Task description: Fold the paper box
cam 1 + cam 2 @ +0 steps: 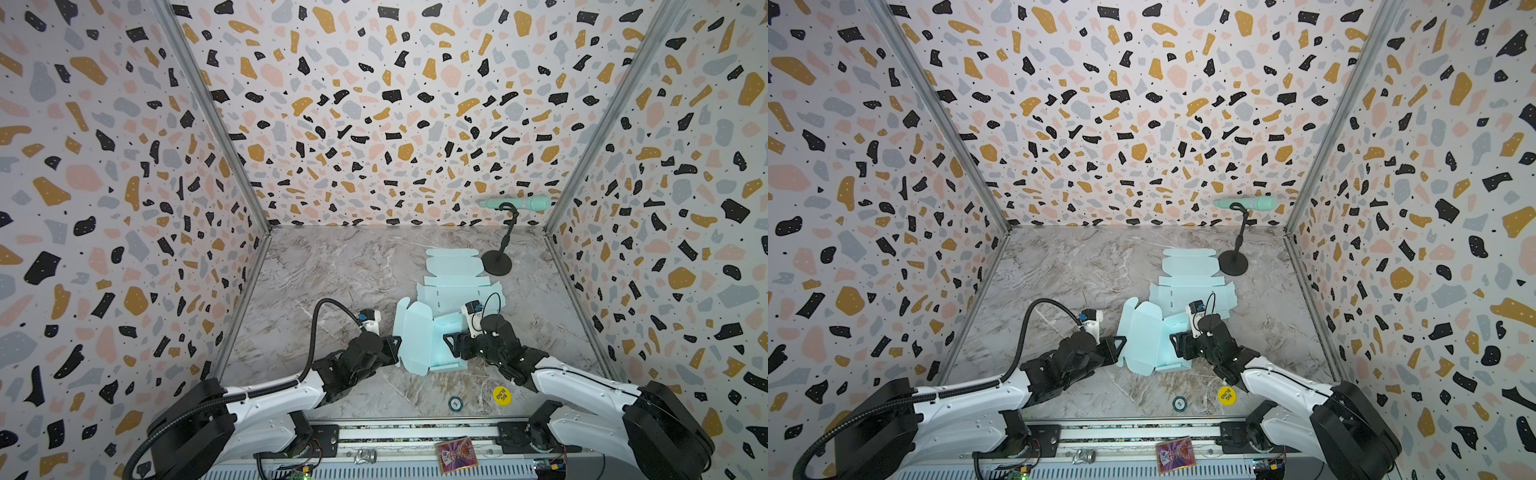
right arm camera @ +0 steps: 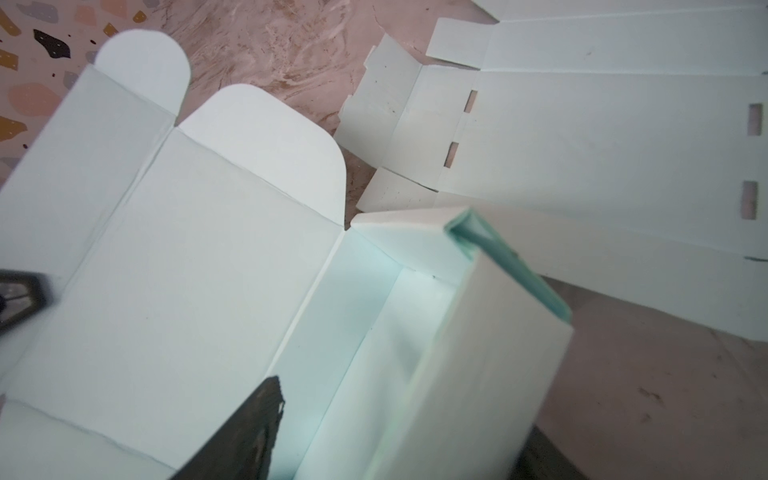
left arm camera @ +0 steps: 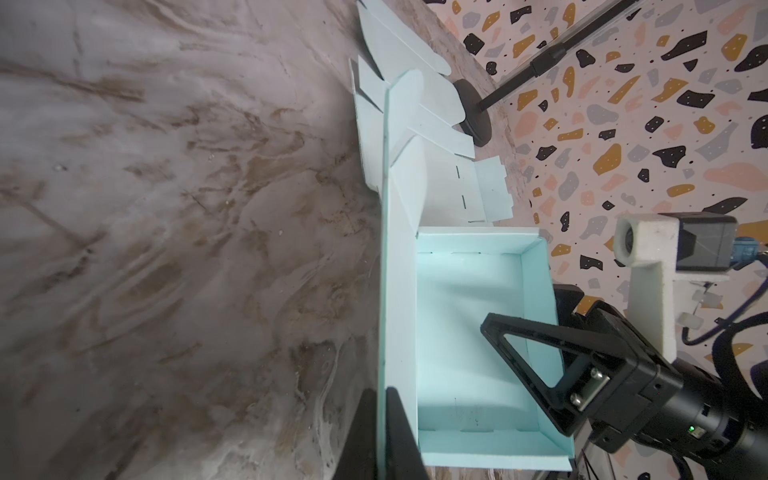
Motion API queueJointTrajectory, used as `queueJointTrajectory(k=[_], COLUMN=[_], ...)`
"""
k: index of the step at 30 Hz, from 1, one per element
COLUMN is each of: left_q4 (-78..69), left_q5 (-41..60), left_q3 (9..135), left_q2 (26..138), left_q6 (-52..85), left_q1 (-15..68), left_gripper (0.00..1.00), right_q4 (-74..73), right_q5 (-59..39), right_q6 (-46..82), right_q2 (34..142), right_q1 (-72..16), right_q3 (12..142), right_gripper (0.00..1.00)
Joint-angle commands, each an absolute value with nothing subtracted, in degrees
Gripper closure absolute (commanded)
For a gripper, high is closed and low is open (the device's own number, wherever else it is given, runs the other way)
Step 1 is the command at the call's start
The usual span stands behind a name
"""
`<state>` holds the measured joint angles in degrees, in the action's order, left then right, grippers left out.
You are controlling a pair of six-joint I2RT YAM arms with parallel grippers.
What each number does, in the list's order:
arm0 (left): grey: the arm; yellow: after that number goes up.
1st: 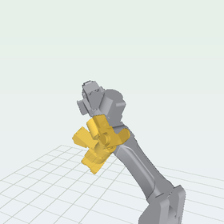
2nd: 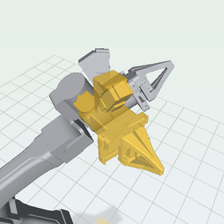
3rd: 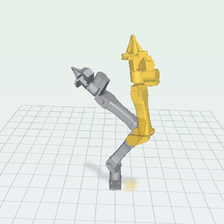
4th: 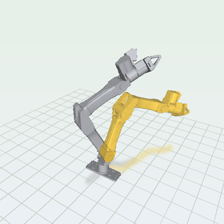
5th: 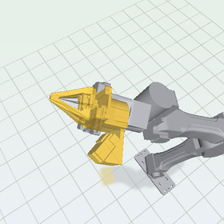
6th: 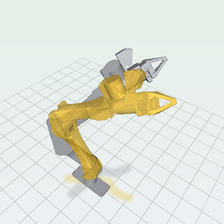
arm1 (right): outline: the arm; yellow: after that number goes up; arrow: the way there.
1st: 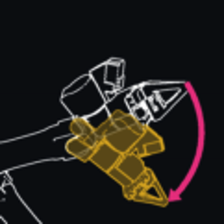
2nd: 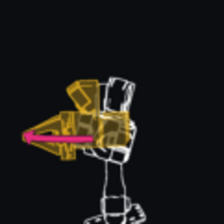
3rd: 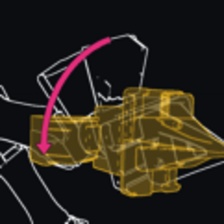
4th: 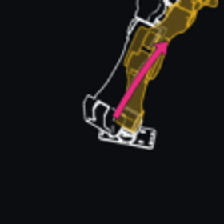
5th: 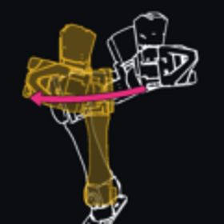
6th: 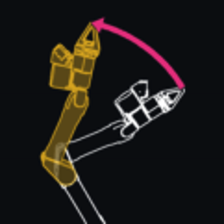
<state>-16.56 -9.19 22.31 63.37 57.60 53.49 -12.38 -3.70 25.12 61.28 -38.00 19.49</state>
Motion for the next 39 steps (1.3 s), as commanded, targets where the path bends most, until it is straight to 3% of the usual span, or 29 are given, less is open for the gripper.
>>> queueJointTrajectory(k=[1,7,13,18,25,31,39], left_q4=[-9.2,5.9,16.9,22.9,27.4,27.8,27.9], left_q5=[-13.1,-15.9,-16.4,-13.1,-11.5,-9.6,-8.5], left_q3=[25.9,34.7,41.9,46.1,50.1,51.5,51.3], left_q2=[61.5,63.7,65.4,65.7,65.0,64.0,63.5], left_q6=[52.7,37.9,24.0,15.5,6.9,2.0,-1.0], left_q1=[53.8,53.7,53.4,53.4,53.4,53.4,53.4], left_gripper=[1.0,1.0,1.0,1.0,1.0,1.0,1.0], right_q4=[-13.2,-13.9,-15.7,-26.0,-45.6,-47.3,-42.8], right_q5=[-1.5,-1.1,-0.4,-3.3,-24.6,-39.0,-42.8], right_q6=[24.7,25.2,21.5,10.7,-0.2,-4.5,-13.8], right_q2=[57.4,51.6,47.0,44.2,55.2,68.8,78.6], right_q1=[-38.6,-38.6,-38.9,-38.8,-32.5,-28.2,-27.8], right_q3=[17.4,14.3,14.8,16.1,16.7,22.1,29.1], right_gripper=[0.2,0.08,0.06,0.06,0.07,0.09,0.14])
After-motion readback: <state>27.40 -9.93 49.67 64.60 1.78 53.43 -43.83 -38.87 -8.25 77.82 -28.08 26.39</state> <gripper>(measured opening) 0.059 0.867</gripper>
